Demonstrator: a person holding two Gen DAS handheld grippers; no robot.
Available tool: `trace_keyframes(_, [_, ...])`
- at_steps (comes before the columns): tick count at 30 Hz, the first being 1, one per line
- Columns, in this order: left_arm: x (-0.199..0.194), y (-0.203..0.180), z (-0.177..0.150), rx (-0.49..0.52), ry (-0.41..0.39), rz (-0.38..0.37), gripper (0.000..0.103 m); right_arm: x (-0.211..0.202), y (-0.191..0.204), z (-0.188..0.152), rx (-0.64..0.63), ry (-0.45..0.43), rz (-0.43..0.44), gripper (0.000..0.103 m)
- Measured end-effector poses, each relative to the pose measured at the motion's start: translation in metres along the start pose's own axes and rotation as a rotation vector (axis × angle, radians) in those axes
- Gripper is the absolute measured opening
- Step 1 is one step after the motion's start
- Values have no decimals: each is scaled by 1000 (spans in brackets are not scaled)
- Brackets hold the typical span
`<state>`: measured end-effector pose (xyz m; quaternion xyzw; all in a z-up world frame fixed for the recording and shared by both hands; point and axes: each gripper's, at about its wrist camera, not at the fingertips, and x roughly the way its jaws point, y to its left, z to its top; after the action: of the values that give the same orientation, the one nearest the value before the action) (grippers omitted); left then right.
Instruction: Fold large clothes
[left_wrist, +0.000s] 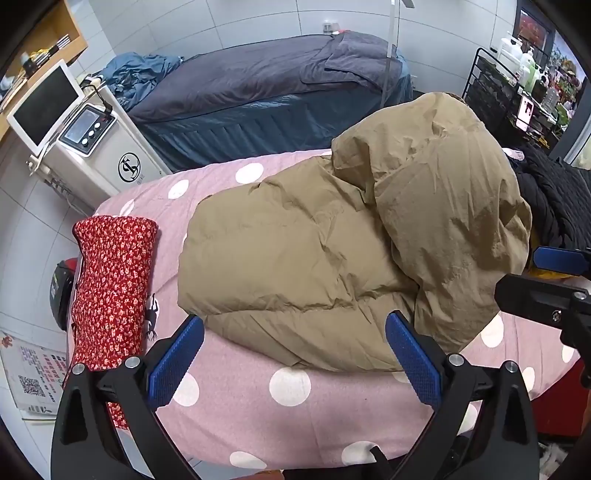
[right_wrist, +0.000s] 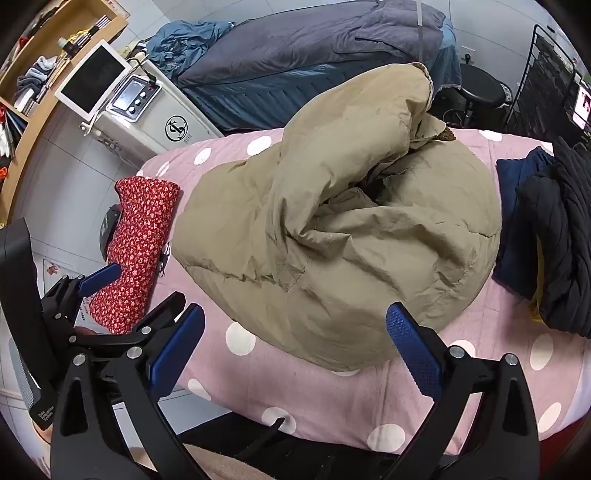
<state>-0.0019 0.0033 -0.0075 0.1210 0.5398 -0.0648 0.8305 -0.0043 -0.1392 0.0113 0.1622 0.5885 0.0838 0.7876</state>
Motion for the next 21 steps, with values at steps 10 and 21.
trace_keyframes(10, [2,0,-2,13,10,8,97,0,-1,-2,6,-4,-4,97])
trace_keyframes(21, [3,-1,-2,15,13,11,97,0,0,-2,2,5,-8,97])
